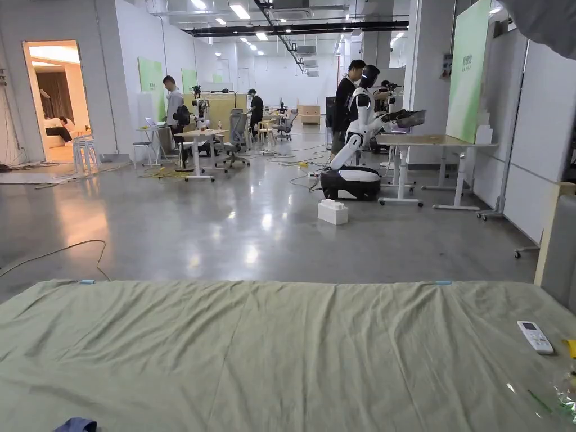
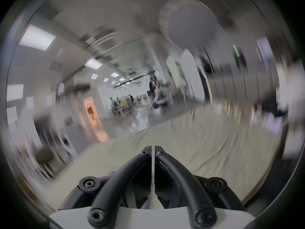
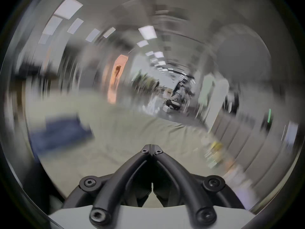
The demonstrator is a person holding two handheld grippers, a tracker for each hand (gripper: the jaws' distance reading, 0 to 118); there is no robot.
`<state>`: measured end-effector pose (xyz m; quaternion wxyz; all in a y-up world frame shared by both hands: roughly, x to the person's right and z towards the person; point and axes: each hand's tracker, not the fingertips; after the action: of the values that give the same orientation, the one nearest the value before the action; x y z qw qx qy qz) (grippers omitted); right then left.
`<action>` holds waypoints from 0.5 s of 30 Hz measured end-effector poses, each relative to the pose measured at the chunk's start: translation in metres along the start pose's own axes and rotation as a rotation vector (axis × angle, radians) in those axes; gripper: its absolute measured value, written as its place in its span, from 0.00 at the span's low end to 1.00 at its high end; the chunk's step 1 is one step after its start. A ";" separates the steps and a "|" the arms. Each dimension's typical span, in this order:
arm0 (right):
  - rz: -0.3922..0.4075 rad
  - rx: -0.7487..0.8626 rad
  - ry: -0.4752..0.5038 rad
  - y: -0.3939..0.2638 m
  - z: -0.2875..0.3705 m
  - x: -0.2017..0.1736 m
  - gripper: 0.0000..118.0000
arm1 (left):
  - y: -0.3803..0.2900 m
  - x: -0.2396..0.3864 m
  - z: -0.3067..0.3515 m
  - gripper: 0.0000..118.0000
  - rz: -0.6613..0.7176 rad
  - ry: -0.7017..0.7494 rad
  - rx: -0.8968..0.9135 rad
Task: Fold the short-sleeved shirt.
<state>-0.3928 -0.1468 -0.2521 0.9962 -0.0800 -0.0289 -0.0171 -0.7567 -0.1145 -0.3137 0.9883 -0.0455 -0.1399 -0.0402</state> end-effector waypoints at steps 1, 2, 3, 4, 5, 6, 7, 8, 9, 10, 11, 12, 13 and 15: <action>-0.268 -0.034 -0.100 -0.012 0.012 0.012 0.00 | -0.001 -0.014 0.008 0.02 0.159 -0.025 0.022; -0.264 0.102 -0.107 -0.014 0.020 0.012 0.00 | -0.011 -0.017 0.016 0.02 0.275 0.002 0.048; -0.267 0.118 -0.144 -0.020 0.028 0.011 0.00 | -0.024 -0.015 0.025 0.02 0.255 0.153 0.064; -0.264 0.095 -0.135 -0.024 0.030 0.011 0.00 | -0.031 -0.012 0.026 0.02 0.241 0.159 0.036; -0.222 0.073 -0.114 -0.024 0.031 0.013 0.00 | -0.034 -0.017 0.025 0.02 0.226 0.120 -0.003; -0.186 0.064 -0.103 -0.022 0.034 0.013 0.00 | -0.036 -0.019 0.022 0.02 0.187 0.040 -0.076; -0.133 0.076 -0.109 -0.020 0.033 0.009 0.00 | -0.039 -0.014 0.023 0.02 0.143 0.038 -0.116; -0.092 0.093 -0.119 -0.017 0.034 0.007 0.00 | -0.038 -0.012 0.026 0.02 0.114 0.141 -0.064; -0.069 0.104 -0.123 -0.015 0.035 0.005 0.00 | -0.038 -0.013 0.028 0.02 0.125 0.140 -0.041; -0.060 0.114 -0.120 -0.013 0.035 0.003 0.00 | -0.035 -0.015 0.028 0.02 0.156 0.108 -0.037; -0.061 0.114 -0.117 -0.011 0.034 0.002 0.00 | -0.034 -0.016 0.026 0.02 0.185 0.075 -0.040; -0.059 0.113 -0.110 -0.010 0.033 0.001 0.00 | -0.031 -0.014 0.025 0.02 0.182 0.067 -0.041; -0.052 0.100 -0.100 -0.010 0.032 0.000 0.00 | -0.030 -0.011 0.025 0.02 0.168 0.069 -0.038; -0.023 0.091 -0.098 -0.011 0.030 -0.002 0.00 | -0.028 -0.004 0.024 0.02 0.103 0.081 -0.036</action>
<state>-0.3974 -0.1531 -0.2206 0.9960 -0.0352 -0.0791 -0.0234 -0.7700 -0.1399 -0.2901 0.9930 -0.0687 -0.0964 0.0064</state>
